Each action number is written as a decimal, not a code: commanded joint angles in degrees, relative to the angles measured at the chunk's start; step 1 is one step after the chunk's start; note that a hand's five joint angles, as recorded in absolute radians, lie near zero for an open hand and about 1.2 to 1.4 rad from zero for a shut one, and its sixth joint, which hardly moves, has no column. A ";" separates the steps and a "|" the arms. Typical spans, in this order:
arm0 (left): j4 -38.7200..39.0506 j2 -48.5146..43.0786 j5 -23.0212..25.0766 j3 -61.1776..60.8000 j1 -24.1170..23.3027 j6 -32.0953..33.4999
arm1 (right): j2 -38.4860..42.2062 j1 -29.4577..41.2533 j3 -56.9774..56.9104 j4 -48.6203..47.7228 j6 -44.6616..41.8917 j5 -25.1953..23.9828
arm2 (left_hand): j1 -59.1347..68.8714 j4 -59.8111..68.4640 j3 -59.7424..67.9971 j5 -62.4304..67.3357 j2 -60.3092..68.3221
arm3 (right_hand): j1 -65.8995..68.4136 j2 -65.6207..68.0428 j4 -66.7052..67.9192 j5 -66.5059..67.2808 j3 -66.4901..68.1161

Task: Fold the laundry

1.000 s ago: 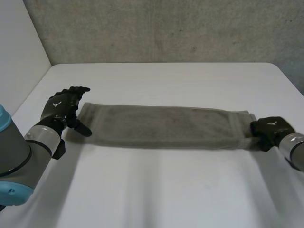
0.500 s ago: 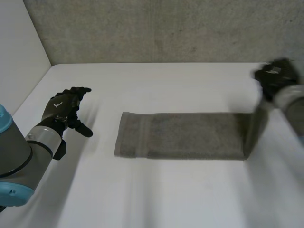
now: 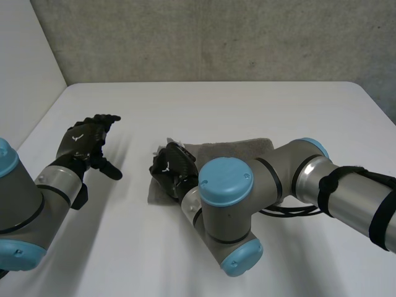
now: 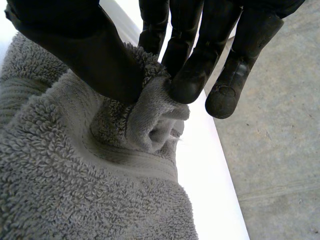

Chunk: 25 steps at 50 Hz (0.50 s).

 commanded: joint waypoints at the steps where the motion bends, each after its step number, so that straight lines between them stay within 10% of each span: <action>1: 0.13 -0.13 0.00 -0.14 -0.06 0.07 | -0.58 0.28 -0.02 0.96 -0.01 -0.86 | 0.37 0.67 0.59 -0.78 0.66 | 4.42 4.11 3.32 3.31 2.30; 3: 0.13 -0.13 0.00 -0.15 -0.06 0.07 | -0.58 0.73 0.25 2.55 -0.01 -2.18 | 0.37 0.67 0.59 -0.78 0.66 | -5.78 -6.10 -6.88 -6.89 -7.90; 5: 0.13 -0.13 0.00 -0.15 -0.06 0.07 | -1.02 1.16 0.42 7.01 0.16 -5.07 | 0.37 0.67 0.59 -0.78 0.66 | -58.59 -58.90 -59.68 -59.70 -60.71; 7: 0.13 -0.13 0.00 -0.15 -0.06 0.07 | -1.89 0.99 0.68 8.60 0.34 -5.43 | 0.37 0.67 0.59 -0.78 0.66 | -65.58 -65.89 -66.68 -66.69 -67.70; 25: 0.13 -0.66 0.00 -0.23 -1.29 0.07 | -27.83 -22.39 27.05 10.72 31.81 -6.93 | 0.37 0.67 0.59 -0.78 0.66 | -65.58 -65.89 -66.68 -66.69 -67.70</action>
